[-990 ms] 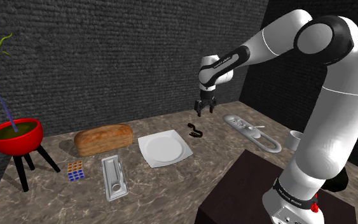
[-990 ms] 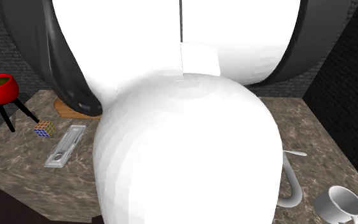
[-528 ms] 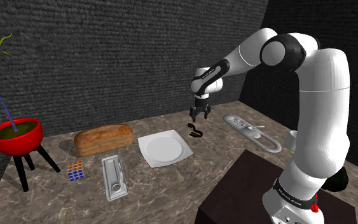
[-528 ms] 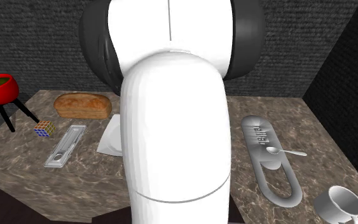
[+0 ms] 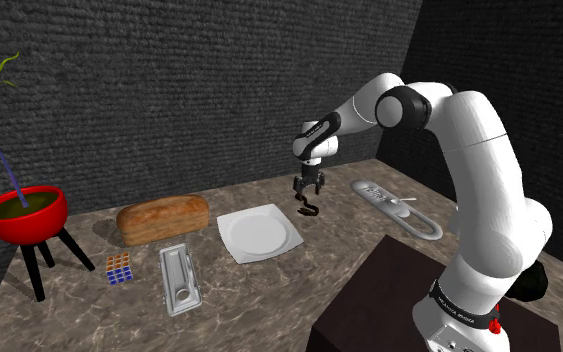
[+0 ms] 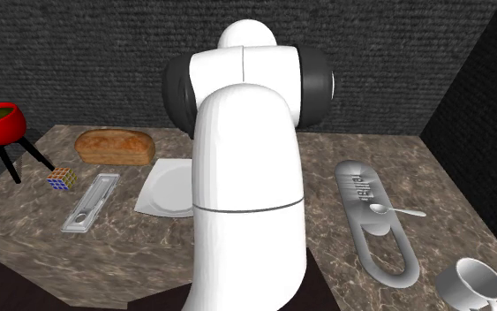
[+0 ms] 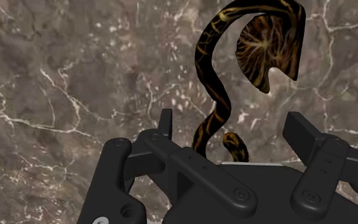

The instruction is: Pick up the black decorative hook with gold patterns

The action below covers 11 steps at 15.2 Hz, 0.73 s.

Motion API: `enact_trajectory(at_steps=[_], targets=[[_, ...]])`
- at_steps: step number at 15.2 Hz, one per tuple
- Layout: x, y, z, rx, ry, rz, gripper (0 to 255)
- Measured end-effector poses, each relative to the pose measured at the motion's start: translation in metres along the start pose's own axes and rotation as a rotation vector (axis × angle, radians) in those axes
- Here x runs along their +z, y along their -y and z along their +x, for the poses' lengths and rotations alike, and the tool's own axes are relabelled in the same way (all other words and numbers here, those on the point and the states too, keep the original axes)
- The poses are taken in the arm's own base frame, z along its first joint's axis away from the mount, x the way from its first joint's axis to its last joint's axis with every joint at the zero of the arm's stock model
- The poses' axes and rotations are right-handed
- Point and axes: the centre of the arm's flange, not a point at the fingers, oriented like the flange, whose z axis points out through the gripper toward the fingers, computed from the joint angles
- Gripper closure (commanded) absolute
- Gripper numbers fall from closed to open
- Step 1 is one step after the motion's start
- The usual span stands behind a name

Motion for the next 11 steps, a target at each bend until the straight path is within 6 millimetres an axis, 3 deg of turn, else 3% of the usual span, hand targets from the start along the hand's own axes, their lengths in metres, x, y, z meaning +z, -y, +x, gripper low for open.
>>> enact_trajectory(at_steps=[7, 8, 11], targets=[[0.037, 0.003, 0.008, 0.002, 0.001, 0.001, 0], [0.04, 0.002, 0.008, 0.002, 0.001, 0.001, 255], [0.042, 0.0, 0.008, 0.002, 0.001, 0.001, 255]])
